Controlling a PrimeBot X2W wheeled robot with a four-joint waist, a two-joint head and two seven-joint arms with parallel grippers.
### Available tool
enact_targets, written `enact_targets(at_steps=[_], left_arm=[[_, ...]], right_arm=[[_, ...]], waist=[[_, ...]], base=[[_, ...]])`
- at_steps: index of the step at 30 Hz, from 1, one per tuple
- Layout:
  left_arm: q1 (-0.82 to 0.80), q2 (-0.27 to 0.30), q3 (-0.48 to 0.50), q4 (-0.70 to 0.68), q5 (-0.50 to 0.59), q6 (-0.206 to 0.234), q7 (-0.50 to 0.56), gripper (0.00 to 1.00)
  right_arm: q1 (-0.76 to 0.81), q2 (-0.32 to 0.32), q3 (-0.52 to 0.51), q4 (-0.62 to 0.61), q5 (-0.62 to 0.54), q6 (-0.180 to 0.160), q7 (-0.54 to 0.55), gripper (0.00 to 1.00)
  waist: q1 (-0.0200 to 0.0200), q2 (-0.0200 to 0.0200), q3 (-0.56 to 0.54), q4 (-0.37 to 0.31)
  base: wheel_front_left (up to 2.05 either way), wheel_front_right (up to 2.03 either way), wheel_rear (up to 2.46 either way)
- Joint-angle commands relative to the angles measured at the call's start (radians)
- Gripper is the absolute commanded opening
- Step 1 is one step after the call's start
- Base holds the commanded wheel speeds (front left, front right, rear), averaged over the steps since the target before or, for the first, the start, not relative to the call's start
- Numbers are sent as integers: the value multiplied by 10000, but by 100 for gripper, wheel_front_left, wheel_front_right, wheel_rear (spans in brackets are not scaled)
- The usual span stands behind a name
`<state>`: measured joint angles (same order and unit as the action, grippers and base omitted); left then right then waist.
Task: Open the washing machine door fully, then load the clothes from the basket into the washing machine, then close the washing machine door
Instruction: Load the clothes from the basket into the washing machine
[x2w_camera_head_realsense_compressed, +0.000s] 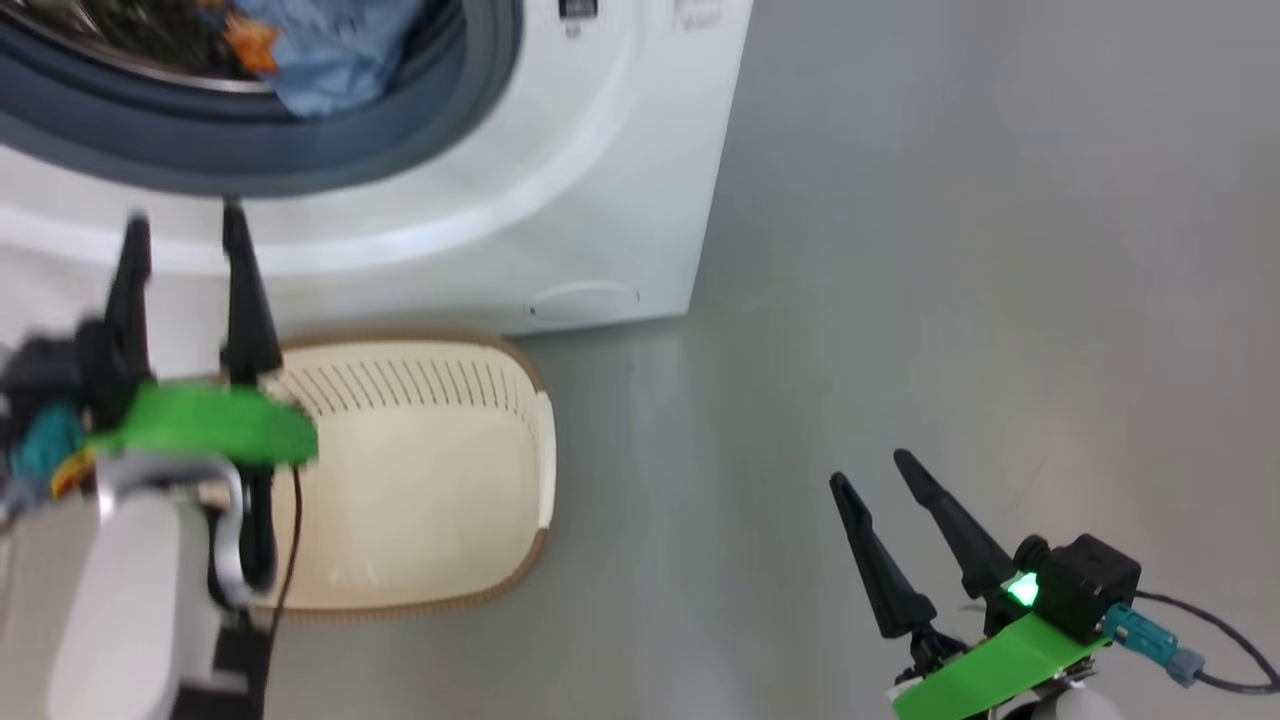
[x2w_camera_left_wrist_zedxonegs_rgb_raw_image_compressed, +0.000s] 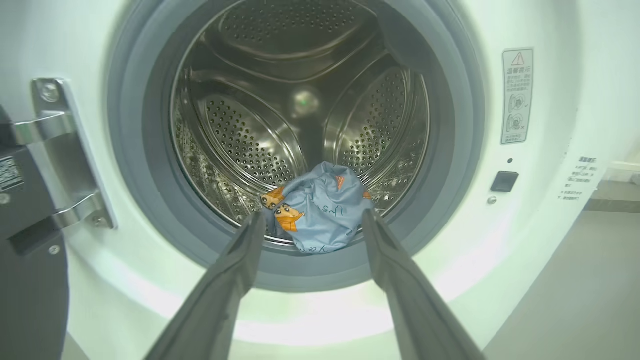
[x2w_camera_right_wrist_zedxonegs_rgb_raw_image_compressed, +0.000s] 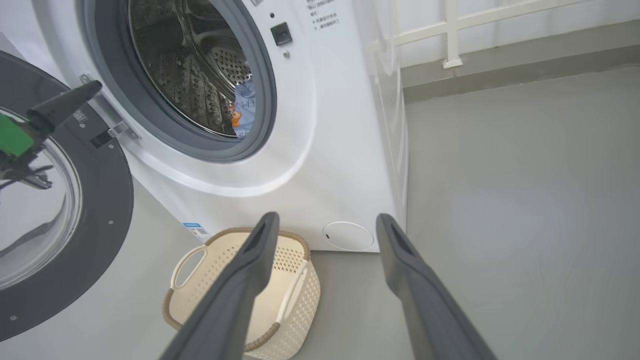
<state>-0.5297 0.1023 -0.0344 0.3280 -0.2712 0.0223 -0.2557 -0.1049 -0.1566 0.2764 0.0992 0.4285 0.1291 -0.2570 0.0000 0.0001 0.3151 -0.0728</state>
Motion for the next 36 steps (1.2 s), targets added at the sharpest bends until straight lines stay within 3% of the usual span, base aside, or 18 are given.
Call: enact_targets(at_steps=[1,16,36], left_arm=[[311,312,380,-479,-69,114,-60,100],[5163,120,812,-4018,212,870,-60,100],[8008,-252,1009,-5141,548,1460,-60,100]], right_arm=[[214,5,227,-175,-128,16,-48,100],[1080,169,176,-213,-486,16,-48,100],[1487,135,-38,-408,-627,16,-48,100]], waist=[[0,-1,-1038,-21],[0,-1,-2629,-105],[0,-1,-2952,-48]], base=[[0,0,0],[0,0,0],[0,0,0]])
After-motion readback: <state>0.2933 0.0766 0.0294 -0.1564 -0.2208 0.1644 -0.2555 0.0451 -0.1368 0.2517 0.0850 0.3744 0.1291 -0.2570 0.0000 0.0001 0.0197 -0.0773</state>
